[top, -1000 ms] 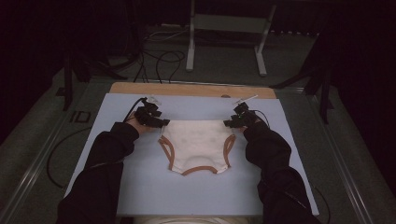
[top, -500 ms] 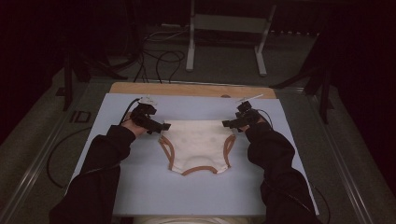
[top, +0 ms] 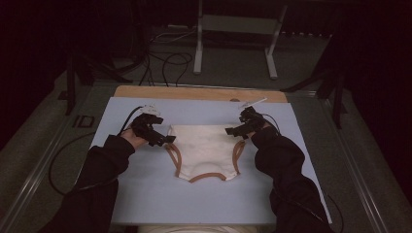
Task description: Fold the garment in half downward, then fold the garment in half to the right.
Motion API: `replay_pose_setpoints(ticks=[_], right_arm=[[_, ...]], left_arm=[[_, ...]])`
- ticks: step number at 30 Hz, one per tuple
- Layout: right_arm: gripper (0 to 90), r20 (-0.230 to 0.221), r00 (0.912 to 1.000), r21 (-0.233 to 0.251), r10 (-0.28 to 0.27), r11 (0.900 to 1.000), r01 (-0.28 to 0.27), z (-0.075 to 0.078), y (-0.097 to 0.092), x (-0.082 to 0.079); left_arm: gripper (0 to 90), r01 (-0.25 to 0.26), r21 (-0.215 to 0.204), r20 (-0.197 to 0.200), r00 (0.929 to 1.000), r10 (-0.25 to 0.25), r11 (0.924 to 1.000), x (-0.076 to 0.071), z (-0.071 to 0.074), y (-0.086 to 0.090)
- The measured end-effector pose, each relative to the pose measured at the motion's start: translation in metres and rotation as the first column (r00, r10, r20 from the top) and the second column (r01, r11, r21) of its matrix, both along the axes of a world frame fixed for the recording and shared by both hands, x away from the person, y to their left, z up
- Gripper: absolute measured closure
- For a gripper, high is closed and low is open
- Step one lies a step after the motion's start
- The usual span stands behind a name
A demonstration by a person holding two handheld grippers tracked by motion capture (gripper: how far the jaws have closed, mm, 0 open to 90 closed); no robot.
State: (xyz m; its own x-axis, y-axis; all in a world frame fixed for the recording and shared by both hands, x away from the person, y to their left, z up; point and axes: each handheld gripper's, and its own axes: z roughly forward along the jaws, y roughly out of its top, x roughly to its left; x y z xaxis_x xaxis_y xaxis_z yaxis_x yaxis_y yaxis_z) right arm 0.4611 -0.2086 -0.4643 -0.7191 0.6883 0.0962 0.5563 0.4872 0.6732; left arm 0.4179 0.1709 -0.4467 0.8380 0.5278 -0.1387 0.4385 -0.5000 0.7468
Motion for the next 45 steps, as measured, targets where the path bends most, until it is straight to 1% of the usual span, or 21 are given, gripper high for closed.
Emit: replay_pose_setpoints(ticks=[1,3,4,7,8,10,13,14,15,16,17,18,24,30,33,34,36,39,42,44,45], right_arm=[[10.8,0.0,1.0,0.0,0.0,1.0,0.0,0.0,0.0,0.0],[10.7,0.003,0.9998,0.002,0.02,0.9998,-0.02,0.002,0.007,-0.002],[10.7,0.003,0.9996,-0.004,0.029,0.9996,-0.029,0.002,0.009,-0.003],[10.7,0.005,0.999,-0.002,0.043,0.9991,-0.043,0.003,0.015,-0.003],[10.7,0.007,0.9983,-0.003,0.057,0.9983,-0.057,0.003,0.02,-0.001],[10.7,0.007,0.9976,0.002,0.069,0.9976,-0.07,0.003,0.025,0.001],[10.8,0.007,0.9967,-0.002,0.081,0.9967,-0.081,0.004,0.031,0.002],[10.8,0.013,0.9959,0.004,0.089,0.996,-0.089,0.003,0.037,0.003],[10.8,0.014,0.9956,0.003,0.092,0.9957,-0.092,0.003,0.04,0.003],[10.8,0.011,0.9952,0.009,0.098,0.9952,-0.098,0.002,0.043,0.003],[10.8,0.011,0.9952,0.009,0.098,0.9952,-0.098,0.002,0.043,0.003],[10.8,0.008,0.9938,0.002,0.111,0.9938,-0.111,0.001,0.049,0.002],[10.8,0.002,0.9909,0.012,0.135,0.9908,-0.135,0.002,0.063,0.0],[10.8,0.008,0.9878,0.008,0.156,0.9878,-0.156,0.003,0.076,-0.001],[10.8,0.01,0.9853,0.0,0.17,0.9854,-0.17,0.004,0.081,-0.001],[10.9,0.007,0.9851,0.004,0.172,0.9851,-0.172,0.005,0.085,-0.001],[10.9,0.011,0.9823,-0.006,0.187,0.9823,-0.187,0.005,0.089,0.0],[10.9,0.003,0.9816,-0.006,0.191,0.9816,-0.191,0.005,0.095,0.001],[11.0,0.002,0.9802,0.002,0.198,0.9802,-0.198,0.006,0.104,0.002],[11.0,0.003,0.9786,-0.004,0.206,0.9786,-0.206,0.006,0.106,0.002],[11.0,-0.006,0.9791,-0.004,0.203,0.9791,-0.203,0.006,0.112,0.002]], left_arm=[[0.0,0.0,0.0,0.0,1.0,0.0,1.0,0.0,0.0,0.0],[0.0,0.011,-0.017,0.005,0.9999,-0.011,0.9998,-0.006,0.002,-0.003],[0.0,0.007,-0.016,0.017,0.9998,-0.007,0.9998,-0.009,0.003,-0.004],[0.0,0.008,-0.016,0.022,0.9997,-0.007,0.9998,-0.013,0.004,-0.006],[0.0,0.005,-0.007,0.045,0.999,-0.005,1.0,-0.016,0.006,-0.006],[0.0,0.002,-0.013,0.056,0.9984,-0.001,0.9999,-0.02,0.008,-0.006],[0.0,0.009,-0.014,0.064,0.9979,-0.008,0.9999,-0.024,0.009,-0.005],[0.0,0.013,-0.019,0.066,0.9977,-0.011,0.9997,-0.028,0.008,-0.005],[0.0,0.013,-0.019,0.066,0.9977,-0.011,0.9997,-0.028,0.008,-0.005],[0.0,0.015,-0.026,0.073,0.9973,-0.013,0.9996,-0.033,0.006,-0.004],[0.0,0.015,-0.026,0.073,0.9973,-0.013,0.9996,-0.033,0.006,-0.004],[0.0,0.022,-0.024,0.073,0.9971,-0.02,0.9995,-0.037,0.003,-0.004],[0.0,0.039,-0.014,0.071,0.9968,-0.038,0.9991,-0.044,-0.008,-0.007],[0.0,0.043,-0.015,0.098,0.9943,-0.041,0.999,-0.054,-0.008,-0.009],[0.0,0.053,-0.018,0.1,0.9936,-0.051,0.9984,-0.057,-0.009,-0.009],[0.0,0.054,-0.027,0.096,0.9941,-0.051,0.9982,-0.061,-0.01,-0.009],[0.0,0.054,-0.029,0.095,0.9942,-0.051,0.9981,-0.062,-0.01,-0.01],[0.0,0.069,-0.027,0.095,0.9933,-0.066,0.9972,-0.067,-0.013,-0.011],[0.0,0.09,-0.014,0.089,0.992,-0.089,0.9958,-0.072,-0.02,-0.011],[0.0,0.095,-0.005,0.09,0.9915,-0.094,0.9954,-0.074,-0.022,-0.012],[0.0,0.099,0.001,0.095,0.9906,-0.099,0.9951,-0.076,-0.024,-0.012]])
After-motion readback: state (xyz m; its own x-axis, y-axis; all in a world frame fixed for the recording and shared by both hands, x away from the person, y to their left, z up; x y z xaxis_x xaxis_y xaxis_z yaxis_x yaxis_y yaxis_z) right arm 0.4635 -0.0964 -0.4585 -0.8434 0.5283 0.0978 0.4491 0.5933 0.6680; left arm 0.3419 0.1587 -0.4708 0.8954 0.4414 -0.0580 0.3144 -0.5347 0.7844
